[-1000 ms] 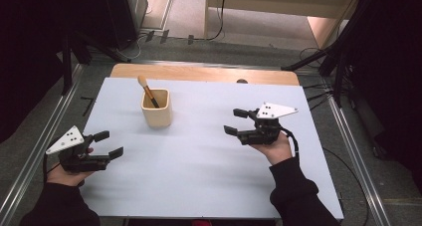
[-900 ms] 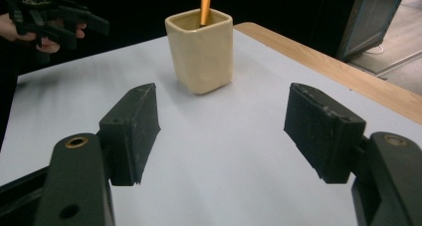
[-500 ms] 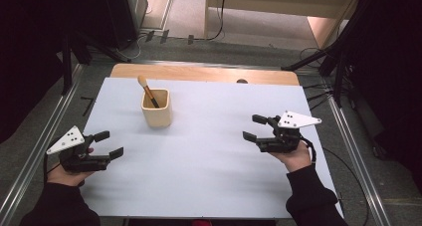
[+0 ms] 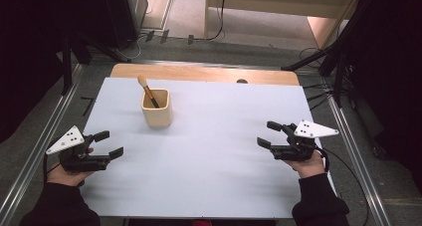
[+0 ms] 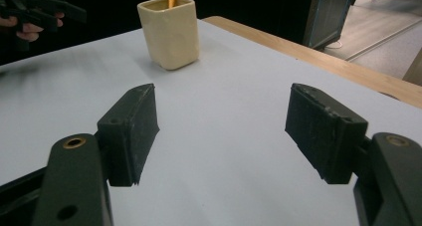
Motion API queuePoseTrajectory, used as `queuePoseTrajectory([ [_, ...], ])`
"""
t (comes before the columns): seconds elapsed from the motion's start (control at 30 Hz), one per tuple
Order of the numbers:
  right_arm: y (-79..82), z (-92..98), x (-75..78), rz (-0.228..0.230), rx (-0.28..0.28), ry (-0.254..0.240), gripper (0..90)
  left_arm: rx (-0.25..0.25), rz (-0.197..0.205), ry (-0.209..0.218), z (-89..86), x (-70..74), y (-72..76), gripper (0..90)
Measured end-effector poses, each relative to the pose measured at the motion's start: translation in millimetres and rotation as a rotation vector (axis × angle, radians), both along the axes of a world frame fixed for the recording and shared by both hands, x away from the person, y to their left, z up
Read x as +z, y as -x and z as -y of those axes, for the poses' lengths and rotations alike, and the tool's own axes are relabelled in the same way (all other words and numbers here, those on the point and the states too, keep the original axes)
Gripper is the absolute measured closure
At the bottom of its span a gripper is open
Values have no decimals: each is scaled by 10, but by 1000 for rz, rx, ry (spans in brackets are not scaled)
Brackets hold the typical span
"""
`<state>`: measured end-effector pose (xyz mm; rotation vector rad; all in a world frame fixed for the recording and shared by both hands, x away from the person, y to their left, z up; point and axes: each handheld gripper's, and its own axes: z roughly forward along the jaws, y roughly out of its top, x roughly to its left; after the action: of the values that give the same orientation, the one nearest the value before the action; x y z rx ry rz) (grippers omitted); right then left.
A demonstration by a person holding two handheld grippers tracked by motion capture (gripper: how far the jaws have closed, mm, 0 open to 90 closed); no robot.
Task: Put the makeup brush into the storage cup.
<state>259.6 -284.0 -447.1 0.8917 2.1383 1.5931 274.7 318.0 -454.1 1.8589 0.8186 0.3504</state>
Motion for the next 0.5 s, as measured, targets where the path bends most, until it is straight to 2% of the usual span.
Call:
queuePoseTrajectory([
  [0.2,101,88,-110,12,-16,-2,289,-2,4,0,2,1,0,169],
  [0.27,112,106,-135,-6,-26,3,289,-4,4,1,4,1,2,169],
  [0.5,99,103,-147,-6,-28,-6,289,-5,-1,-3,5,-5,-5,169],
])
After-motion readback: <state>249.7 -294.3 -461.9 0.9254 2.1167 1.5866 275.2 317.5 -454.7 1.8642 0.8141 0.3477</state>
